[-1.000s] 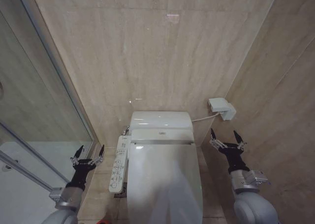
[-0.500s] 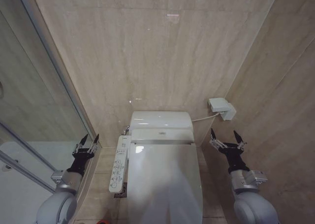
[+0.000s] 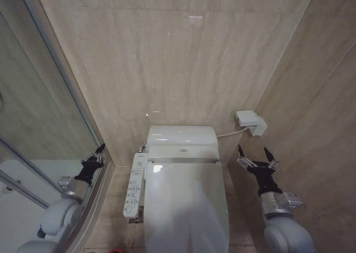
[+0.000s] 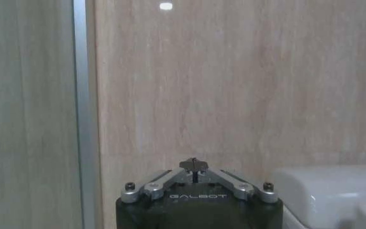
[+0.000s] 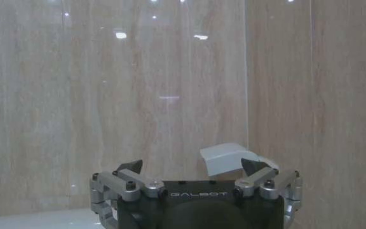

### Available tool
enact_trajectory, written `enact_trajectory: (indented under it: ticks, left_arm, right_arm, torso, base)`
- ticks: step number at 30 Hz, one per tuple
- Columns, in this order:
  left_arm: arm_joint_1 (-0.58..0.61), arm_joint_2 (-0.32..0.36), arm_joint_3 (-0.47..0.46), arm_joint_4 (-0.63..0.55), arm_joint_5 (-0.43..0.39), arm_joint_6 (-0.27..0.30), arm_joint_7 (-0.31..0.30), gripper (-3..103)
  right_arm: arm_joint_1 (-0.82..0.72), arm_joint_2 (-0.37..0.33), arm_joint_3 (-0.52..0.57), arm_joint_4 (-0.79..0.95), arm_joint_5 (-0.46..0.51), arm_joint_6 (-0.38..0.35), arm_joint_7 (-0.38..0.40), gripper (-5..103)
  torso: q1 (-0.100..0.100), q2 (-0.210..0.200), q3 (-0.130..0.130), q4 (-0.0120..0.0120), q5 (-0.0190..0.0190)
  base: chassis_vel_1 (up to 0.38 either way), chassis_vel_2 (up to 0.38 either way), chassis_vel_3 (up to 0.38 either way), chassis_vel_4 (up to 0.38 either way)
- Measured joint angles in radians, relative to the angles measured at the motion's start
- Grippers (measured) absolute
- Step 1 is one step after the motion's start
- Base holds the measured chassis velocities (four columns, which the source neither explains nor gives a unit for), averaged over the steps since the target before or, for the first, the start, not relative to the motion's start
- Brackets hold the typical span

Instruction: Open the toilet lid, clean the toilet bowl with a toilet brush, close the toilet lid, and flush.

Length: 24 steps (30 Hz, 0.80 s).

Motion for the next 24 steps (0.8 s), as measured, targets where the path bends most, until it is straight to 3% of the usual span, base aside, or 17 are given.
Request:
enact_trajectory:
  ticks: [1,2,15,24]
  left_arm:
    - [-0.028,0.006,0.012,0.024,-0.007,-0.008,0.011,8]
    - [-0.056,0.011,0.026,0.048,-0.012,-0.016,0.024,0]
    - [-0.278,-0.006,0.214,0.254,-0.013,-0.096,0.151,0]
    - [-0.425,-0.002,0.332,0.45,-0.005,-0.157,0.296,0]
  right_arm:
    - [0.0,0.0,0.0,0.0,0.0,0.0,0.0,100]
    - [0.0,0.0,0.0,0.0,0.0,0.0,0.0,100]
    - [0.0,0.0,0.0,0.0,0.0,0.0,0.0,100]
    - [0.0,0.0,0.0,0.0,0.0,0.0,0.0,100]
  torso:
    - [0.0,0.0,0.0,0.0,0.0001]
    - [0.0,0.0,0.0,0.0,0.0001]
    - [0.0,0.0,0.0,0.0,0.0001]
    - [0.0,0.0,0.0,0.0,0.0003]
  base:
    - [0.0,0.0,0.0,0.0]
    - [0.0,0.0,0.0,0.0]
    - [0.0,0.0,0.0,0.0]
    - [0.0,0.0,0.0,0.0]
